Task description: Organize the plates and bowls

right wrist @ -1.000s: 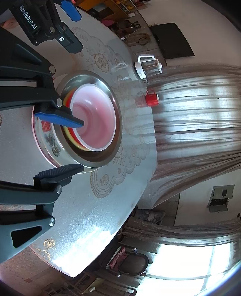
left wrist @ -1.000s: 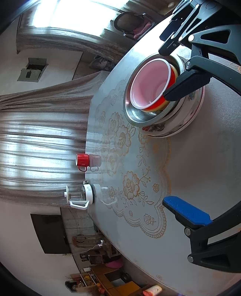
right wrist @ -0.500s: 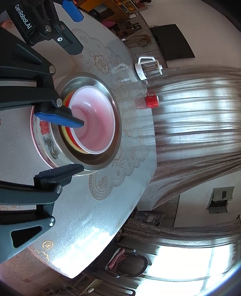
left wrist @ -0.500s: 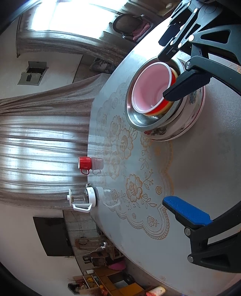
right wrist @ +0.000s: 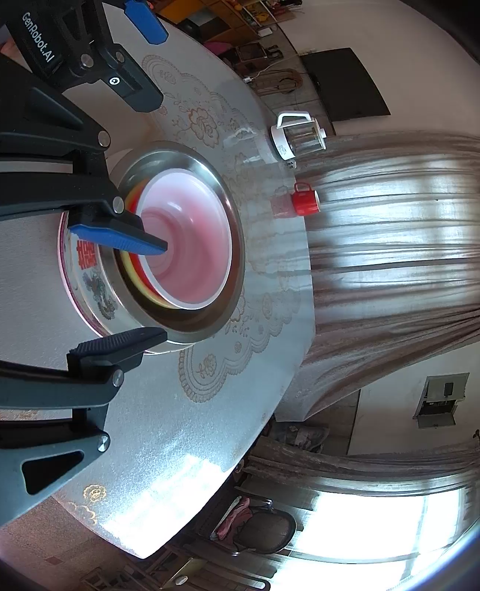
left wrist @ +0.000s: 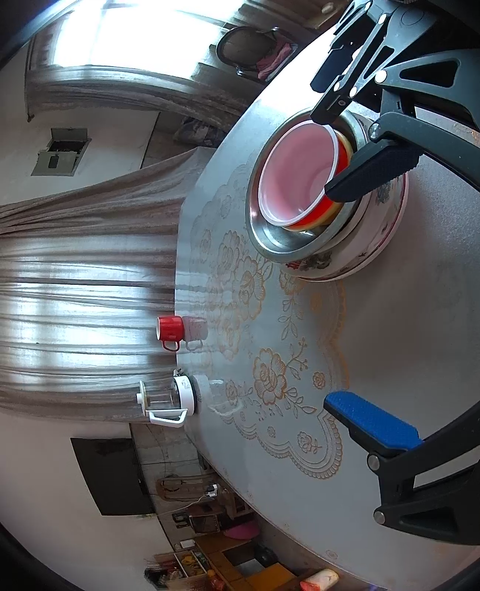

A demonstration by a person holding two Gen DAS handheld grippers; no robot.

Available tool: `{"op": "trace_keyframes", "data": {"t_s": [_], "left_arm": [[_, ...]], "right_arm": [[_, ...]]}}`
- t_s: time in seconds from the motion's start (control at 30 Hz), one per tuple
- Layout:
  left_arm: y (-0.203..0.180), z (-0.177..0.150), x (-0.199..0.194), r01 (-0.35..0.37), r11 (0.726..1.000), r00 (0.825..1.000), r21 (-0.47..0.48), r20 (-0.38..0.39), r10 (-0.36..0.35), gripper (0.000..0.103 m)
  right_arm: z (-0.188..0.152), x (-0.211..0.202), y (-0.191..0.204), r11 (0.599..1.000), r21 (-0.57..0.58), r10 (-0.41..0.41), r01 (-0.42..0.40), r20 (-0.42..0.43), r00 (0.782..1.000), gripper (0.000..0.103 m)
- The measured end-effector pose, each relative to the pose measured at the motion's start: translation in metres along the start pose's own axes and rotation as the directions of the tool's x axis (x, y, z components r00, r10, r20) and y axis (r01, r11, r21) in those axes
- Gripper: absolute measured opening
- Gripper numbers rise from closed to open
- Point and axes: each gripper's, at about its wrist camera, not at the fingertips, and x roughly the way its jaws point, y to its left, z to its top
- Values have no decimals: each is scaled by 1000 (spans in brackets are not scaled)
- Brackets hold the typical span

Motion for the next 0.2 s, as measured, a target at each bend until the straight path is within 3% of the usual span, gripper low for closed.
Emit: {"op": "trace_keyframes", "data": {"t_s": [0.2], "left_arm": [[2, 0, 4, 9, 1000, 1000, -3, -23, -9, 101]], "right_arm": [[-1, 2, 1, 1000, 0, 4, -4, -2, 1000, 41]]}}
